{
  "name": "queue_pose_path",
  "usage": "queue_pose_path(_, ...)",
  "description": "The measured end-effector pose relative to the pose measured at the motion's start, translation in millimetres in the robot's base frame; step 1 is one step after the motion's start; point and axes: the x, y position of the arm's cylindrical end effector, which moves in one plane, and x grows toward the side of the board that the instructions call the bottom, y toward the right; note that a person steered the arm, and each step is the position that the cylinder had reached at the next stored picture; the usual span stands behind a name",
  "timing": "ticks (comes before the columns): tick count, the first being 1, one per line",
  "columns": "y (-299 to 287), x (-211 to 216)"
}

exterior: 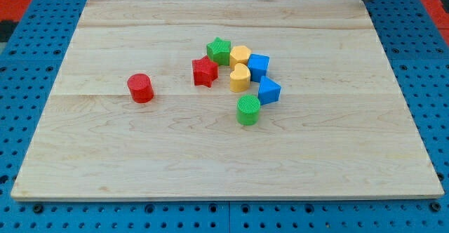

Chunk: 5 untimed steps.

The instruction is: Move green star slightly down and right along with group of blocks

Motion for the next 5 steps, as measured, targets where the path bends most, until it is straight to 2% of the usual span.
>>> queue_pose_path(3, -79.8, 18.1)
queue_pose_path(4, -116.1, 35.6)
queue_pose_path(5, -119.8, 38.8)
